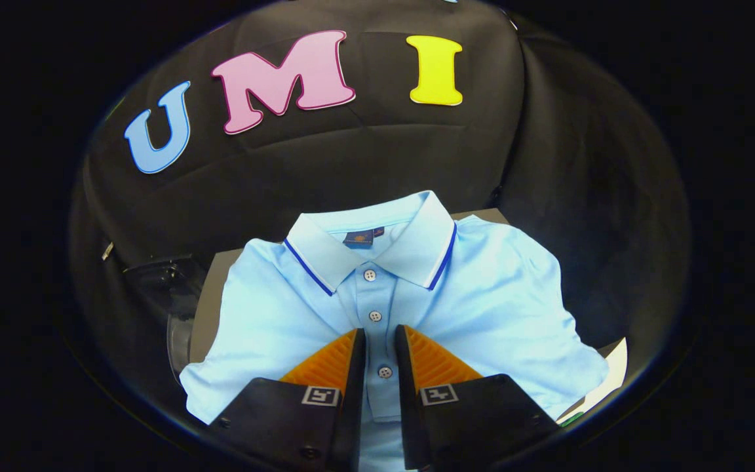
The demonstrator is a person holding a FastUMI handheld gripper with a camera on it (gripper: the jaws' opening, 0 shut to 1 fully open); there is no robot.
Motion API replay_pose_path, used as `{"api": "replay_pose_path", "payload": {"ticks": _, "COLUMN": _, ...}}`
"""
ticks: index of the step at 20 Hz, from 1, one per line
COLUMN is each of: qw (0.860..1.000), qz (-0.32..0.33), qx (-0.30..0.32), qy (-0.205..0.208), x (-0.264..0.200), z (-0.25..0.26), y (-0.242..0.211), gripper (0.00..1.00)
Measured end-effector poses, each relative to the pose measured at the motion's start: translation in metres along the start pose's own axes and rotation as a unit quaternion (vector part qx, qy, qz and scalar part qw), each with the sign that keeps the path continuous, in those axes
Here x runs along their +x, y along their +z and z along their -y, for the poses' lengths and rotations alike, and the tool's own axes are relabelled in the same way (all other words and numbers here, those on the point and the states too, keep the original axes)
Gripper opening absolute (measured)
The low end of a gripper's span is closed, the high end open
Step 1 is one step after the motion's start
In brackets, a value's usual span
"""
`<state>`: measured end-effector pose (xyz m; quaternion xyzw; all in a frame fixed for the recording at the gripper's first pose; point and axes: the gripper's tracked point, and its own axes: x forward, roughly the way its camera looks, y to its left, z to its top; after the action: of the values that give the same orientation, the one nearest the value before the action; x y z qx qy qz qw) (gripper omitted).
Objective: Put the clothes into the washing machine and then close the washing machine lid.
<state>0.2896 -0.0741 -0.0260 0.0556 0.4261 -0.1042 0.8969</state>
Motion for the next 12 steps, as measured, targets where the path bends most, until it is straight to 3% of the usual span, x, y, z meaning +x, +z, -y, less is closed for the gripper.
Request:
{"api": "replay_pose_path", "payload": {"ticks": 4, "qw": 1.0, "qz": 0.002, "qx": -0.018, "qy": -0.01, "x": 0.0004, "z": -0.0015, "y": 0.0013, "gripper": 0.3}}
{"api": "replay_pose_path", "payload": {"ticks": 5, "qw": 1.0, "qz": 0.004, "qx": -0.02, "qy": -0.011, "x": -0.001, "z": -0.0007, "y": 0.0026, "gripper": 0.13}}
{"api": "replay_pose_path", "payload": {"ticks": 8, "qw": 1.0, "qz": 0.005, "qx": -0.011, "qy": -0.013, "x": 0.0001, "z": -0.0024, "y": 0.0006, "gripper": 0.12}}
{"api": "replay_pose_path", "payload": {"ticks": 9, "qw": 1.0, "qz": 0.01, "qx": -0.014, "qy": -0.016, "x": -0.0018, "z": -0.0026, "y": 0.0011, "gripper": 0.05}}
{"api": "replay_pose_path", "payload": {"ticks": 12, "qw": 0.999, "qz": 0.025, "qx": -0.008, "qy": -0.021, "x": -0.0011, "z": -0.0024, "y": 0.0027, "gripper": 0.05}}
